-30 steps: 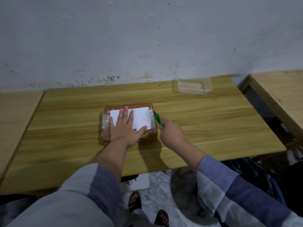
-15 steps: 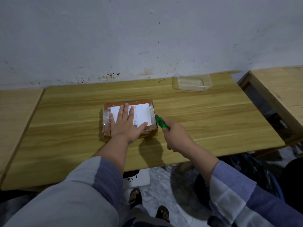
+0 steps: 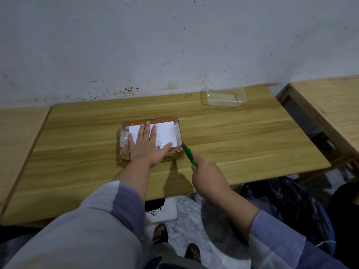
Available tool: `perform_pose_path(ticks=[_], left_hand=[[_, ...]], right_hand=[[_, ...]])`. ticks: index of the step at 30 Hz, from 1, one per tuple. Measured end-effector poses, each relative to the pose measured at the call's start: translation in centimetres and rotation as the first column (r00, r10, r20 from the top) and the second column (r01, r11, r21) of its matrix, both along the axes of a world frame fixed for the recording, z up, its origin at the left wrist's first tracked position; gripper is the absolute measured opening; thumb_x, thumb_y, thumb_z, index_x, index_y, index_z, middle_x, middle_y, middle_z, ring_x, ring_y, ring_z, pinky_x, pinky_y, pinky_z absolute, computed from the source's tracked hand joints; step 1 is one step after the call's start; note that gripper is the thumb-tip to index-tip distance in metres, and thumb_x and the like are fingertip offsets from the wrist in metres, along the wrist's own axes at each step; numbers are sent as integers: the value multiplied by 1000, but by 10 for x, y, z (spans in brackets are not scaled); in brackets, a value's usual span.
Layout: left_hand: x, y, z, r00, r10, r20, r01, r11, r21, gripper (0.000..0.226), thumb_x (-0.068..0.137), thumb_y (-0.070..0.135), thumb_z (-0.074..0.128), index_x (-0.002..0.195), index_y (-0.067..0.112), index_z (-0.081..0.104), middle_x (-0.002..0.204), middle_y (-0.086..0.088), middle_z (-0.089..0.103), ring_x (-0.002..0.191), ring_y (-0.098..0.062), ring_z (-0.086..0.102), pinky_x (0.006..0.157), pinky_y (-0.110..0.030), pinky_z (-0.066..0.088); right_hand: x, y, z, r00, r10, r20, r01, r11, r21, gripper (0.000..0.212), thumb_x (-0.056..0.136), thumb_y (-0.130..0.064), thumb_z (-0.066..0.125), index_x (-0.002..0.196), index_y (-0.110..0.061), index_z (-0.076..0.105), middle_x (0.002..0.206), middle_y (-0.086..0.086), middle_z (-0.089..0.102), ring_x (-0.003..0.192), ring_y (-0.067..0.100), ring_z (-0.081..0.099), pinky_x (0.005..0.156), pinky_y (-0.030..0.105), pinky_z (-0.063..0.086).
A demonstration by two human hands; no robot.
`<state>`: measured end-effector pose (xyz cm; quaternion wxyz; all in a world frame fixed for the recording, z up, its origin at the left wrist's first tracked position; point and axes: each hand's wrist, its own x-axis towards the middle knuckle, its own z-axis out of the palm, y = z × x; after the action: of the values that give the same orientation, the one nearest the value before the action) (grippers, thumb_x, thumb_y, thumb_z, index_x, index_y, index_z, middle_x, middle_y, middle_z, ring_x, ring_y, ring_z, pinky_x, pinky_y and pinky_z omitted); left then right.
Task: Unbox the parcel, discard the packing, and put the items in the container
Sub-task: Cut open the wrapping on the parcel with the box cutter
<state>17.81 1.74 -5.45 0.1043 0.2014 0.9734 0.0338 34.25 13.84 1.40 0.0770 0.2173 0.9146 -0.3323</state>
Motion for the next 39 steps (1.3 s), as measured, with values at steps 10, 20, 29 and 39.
perform_pose_path(ticks=[10, 20, 29, 39], left_hand=[[-2, -4, 11, 986, -34, 162, 11, 990, 141, 87, 84, 77, 16, 152, 27, -6, 158, 4, -23, 143, -13, -25, 114, -52, -16], [-48, -41, 16, 899, -438, 3, 438, 899, 17, 76, 81, 73, 9, 150, 41, 6, 160, 10, -8, 147, -11, -9, 117, -53, -6], [-89, -50, 12, 801, -597, -40, 598, 801, 30, 94, 69, 89, 3, 150, 41, 5, 160, 6, -10, 147, -11, -13, 117, -54, -10], [-80, -27, 3, 887, -449, -108, 453, 891, 18, 95, 72, 86, 20, 151, 35, 5, 161, 2, -11, 147, -13, -14, 114, -59, -10]], right_hand=[[-10, -6, -8, 969, -196, -149, 164, 965, -204, 63, 97, -32, 41, 149, -38, 6, 125, 13, 63, 105, 34, 63, 81, 33, 48], [-80, -42, -41, 907, -406, -108, 389, 909, -146, 45, 96, -32, 44, 140, -28, 37, 127, 17, 47, 111, 36, 54, 89, 35, 45], [-156, 5, -41, 896, -436, -80, 408, 882, -235, 37, 95, -11, 44, 131, -20, 50, 136, 18, 35, 116, 38, 51, 99, 37, 42], [-167, 10, -28, 844, -535, -25, 507, 813, -286, 68, 97, -7, 36, 149, -35, 1, 121, 19, 55, 96, 34, 59, 82, 41, 51]])
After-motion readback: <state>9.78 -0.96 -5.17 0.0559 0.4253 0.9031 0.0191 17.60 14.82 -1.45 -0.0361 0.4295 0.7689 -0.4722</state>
